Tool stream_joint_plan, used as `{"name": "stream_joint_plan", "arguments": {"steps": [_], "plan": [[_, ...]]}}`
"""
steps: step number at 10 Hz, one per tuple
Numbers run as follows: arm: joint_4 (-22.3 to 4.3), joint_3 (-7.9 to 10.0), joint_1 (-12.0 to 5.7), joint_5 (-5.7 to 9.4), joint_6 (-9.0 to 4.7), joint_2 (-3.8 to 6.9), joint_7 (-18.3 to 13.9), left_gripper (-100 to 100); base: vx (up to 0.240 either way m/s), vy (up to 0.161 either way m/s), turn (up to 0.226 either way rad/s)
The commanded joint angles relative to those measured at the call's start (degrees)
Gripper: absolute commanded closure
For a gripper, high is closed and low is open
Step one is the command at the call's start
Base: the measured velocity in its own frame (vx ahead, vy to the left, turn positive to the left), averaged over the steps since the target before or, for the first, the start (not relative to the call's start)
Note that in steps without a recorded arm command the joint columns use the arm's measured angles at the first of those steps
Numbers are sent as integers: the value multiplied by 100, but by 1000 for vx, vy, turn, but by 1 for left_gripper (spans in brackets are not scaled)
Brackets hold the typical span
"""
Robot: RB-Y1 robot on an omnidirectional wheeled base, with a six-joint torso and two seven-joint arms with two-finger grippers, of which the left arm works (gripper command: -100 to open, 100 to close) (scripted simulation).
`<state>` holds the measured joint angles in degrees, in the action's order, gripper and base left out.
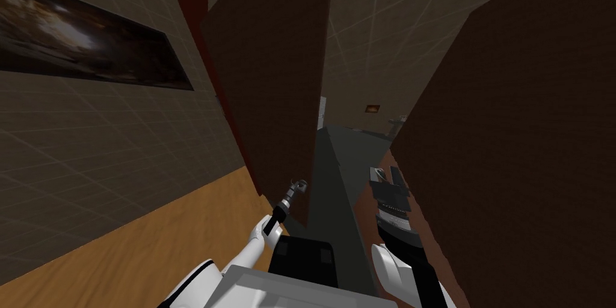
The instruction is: Push the door open
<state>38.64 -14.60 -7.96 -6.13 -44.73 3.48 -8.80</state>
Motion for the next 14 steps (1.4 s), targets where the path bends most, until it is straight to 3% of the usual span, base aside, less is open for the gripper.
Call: {"name": "stream_joint_plan", "arguments": {"steps": [1,5,6,9,11,14], "plan": [[-34,208,-44,95,-69,58,78,100,157,-127,59],[-51,315,-49,145,-65,54,131,100,89,-84,22],[-78,474,-56,220,-60,40,208,100,96,-108,75],[-95,578,-61,268,-56,27,259,100,116,-111,56],[-127,770,-70,358,-50,-8,352,100,122,-119,63],[-148,895,-76,417,-46,-39,414,100,124,-122,46]]}}
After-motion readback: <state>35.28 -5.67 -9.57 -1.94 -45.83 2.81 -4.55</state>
